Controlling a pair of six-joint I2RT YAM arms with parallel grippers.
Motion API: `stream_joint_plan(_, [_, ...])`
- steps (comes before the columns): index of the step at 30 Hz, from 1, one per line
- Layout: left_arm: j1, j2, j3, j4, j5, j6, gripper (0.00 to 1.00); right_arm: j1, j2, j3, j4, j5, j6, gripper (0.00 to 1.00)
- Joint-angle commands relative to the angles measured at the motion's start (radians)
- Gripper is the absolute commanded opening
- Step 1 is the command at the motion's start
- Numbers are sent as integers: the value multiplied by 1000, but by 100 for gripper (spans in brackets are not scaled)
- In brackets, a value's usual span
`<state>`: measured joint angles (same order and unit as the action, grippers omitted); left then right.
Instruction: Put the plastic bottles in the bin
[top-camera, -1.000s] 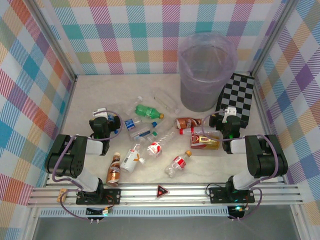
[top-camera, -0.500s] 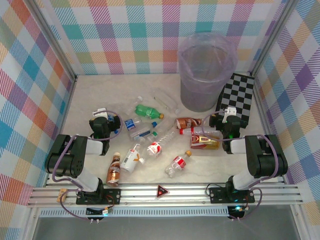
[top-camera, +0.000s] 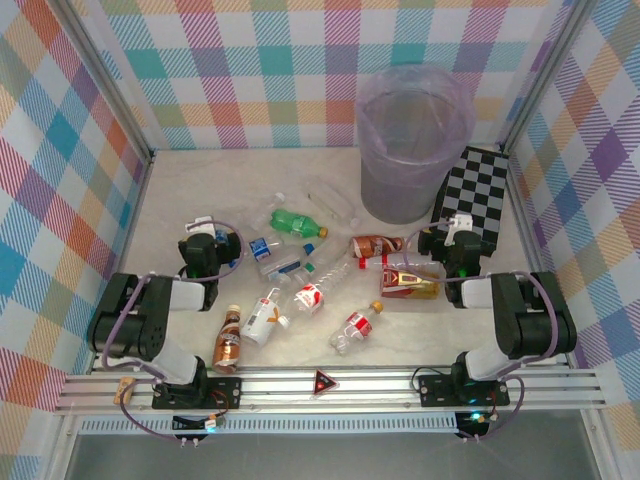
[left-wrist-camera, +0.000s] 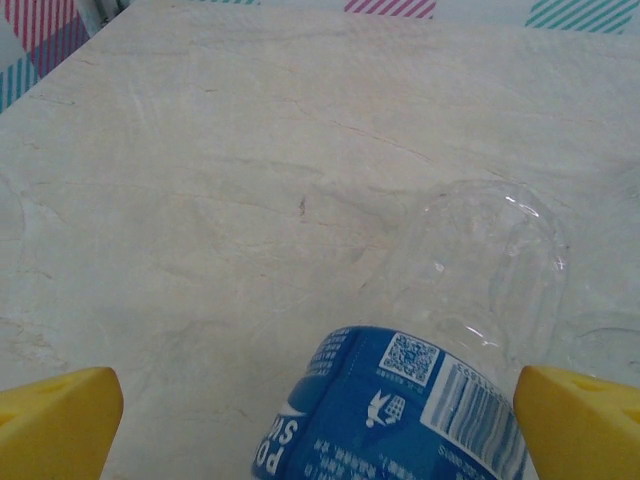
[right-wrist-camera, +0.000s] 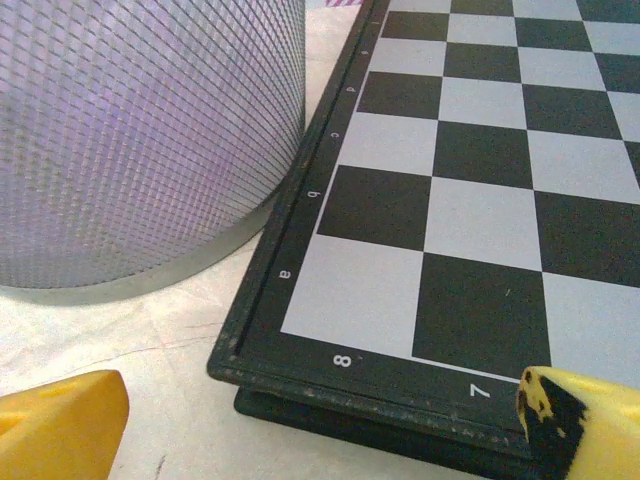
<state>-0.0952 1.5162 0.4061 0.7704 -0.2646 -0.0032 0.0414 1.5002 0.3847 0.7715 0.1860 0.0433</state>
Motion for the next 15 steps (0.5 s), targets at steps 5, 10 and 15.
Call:
stream_joint_plan(5, [-29,-251,254,-528,-81,21,100,2,-295,187,-500,29,-6,99])
stream_joint_plan(10, [-37,-314,531,-963,-70,-6,100,2,-487,400,-1079,70,121,99])
stream_joint_plan(15, [-38,-281,759,-1257,68,8,100,3,-612,472,-1352,38,335,100])
